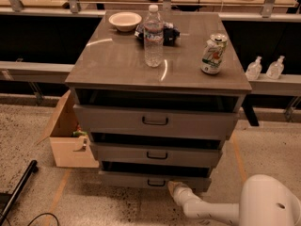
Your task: Close bottom drawer
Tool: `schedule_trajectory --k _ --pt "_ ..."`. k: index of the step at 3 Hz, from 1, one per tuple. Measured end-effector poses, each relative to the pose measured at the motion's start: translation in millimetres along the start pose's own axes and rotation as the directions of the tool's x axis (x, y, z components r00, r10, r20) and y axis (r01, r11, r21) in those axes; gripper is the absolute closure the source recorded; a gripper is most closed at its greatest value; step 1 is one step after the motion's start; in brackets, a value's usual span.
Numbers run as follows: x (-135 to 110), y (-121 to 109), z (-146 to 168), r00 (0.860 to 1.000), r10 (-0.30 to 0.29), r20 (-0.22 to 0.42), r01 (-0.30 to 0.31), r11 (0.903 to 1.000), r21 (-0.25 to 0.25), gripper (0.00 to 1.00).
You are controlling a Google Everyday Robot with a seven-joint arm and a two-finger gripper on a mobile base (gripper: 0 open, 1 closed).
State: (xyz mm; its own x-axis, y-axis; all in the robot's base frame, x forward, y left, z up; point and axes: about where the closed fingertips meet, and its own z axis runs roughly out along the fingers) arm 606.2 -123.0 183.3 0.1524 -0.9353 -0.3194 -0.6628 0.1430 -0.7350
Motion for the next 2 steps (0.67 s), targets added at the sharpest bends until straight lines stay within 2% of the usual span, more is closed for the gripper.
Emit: schedule_trajectory --k 1,2 --pt "1 -1 0 1.000 -0.002 -0.001 0.002 1.0000 -0.008 1.00" --pt "4 4 -14 1.000 0.005 0.000 -0.005 0.9989 -0.047 1.00"
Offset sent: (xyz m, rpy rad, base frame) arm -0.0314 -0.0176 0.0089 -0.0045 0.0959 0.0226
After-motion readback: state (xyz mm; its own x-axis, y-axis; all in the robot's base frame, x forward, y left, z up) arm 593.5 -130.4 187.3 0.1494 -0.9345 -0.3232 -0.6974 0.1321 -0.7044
